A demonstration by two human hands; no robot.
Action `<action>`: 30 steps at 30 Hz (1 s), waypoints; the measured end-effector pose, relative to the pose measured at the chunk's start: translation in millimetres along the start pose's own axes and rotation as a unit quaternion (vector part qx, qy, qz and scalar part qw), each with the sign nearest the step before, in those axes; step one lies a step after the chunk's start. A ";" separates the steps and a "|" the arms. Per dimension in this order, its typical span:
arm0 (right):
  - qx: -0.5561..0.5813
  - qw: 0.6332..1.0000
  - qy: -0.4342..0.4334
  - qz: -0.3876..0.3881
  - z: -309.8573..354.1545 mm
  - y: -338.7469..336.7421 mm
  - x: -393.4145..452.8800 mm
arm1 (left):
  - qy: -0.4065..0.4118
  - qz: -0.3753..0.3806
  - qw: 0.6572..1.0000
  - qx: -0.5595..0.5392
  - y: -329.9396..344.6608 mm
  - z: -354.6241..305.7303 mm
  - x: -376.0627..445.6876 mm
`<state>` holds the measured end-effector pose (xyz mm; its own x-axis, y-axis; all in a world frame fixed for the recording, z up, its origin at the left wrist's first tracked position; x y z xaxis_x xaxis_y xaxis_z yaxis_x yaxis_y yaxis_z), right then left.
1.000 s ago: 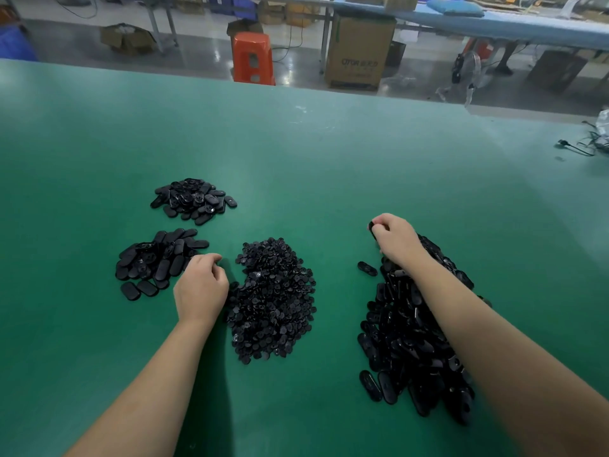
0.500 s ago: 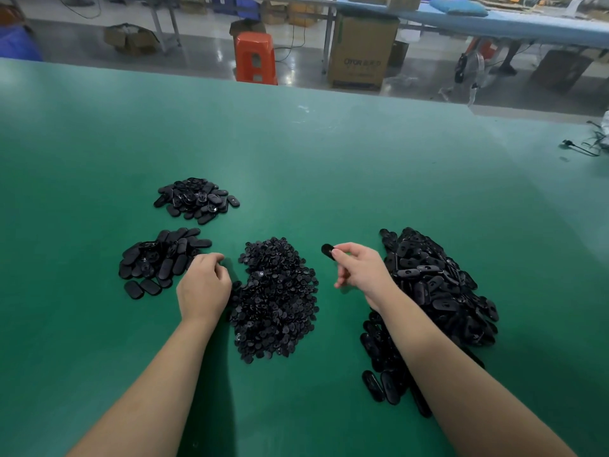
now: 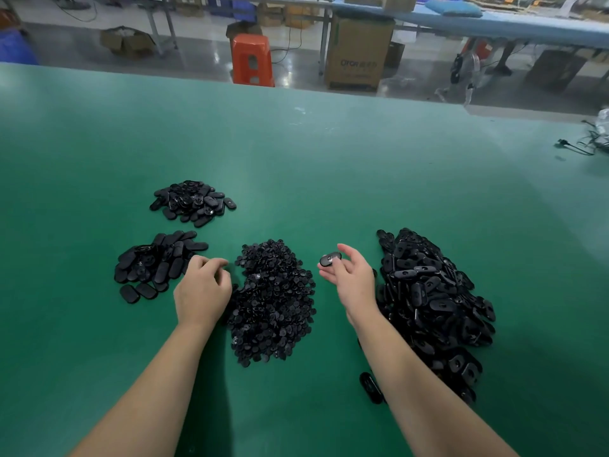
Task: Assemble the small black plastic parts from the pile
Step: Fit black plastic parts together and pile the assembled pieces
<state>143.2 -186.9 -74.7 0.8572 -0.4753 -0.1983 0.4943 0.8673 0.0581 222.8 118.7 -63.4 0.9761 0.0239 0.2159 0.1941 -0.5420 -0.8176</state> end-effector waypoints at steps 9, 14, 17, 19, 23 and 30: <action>-0.091 0.992 -0.031 -0.085 -12.1 -0.8 -16.0 | 0.056 0.010 0.998 0.025 3.0 -7.8 3.5; -0.141 0.984 -0.057 -0.089 -11.0 3.0 -22.1 | 0.067 0.012 0.997 0.025 4.7 -8.0 4.2; -0.145 0.984 -0.068 -0.080 -11.6 3.1 -23.7 | 0.047 0.015 0.999 -0.002 6.1 -2.2 4.0; -0.150 0.983 -0.069 -0.079 -11.7 2.7 -23.4 | 0.027 0.027 0.999 -0.020 8.1 3.2 4.6; -0.148 0.984 -0.071 -0.076 -11.2 3.4 -23.9 | 0.015 0.032 0.999 -0.038 7.5 6.6 5.8; -0.141 0.984 -0.076 -0.083 -9.5 1.9 -24.7 | 0.001 0.043 0.999 -0.033 7.9 7.8 6.7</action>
<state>121.6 -172.2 -78.9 0.7904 -0.6117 -0.0327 0.5878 0.7724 -0.2405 231.7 121.2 -72.6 0.9886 -0.0274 0.1480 0.1026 -0.5963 -0.7962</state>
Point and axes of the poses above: each hand's wrist, its own x-axis towards the middle knuckle, its own y-axis out of the palm, z = x × y, the point moved 9 cm from there along x, towards the middle knuckle, and after that the axes turned 2 degrees about z, right-handed, at the moved point
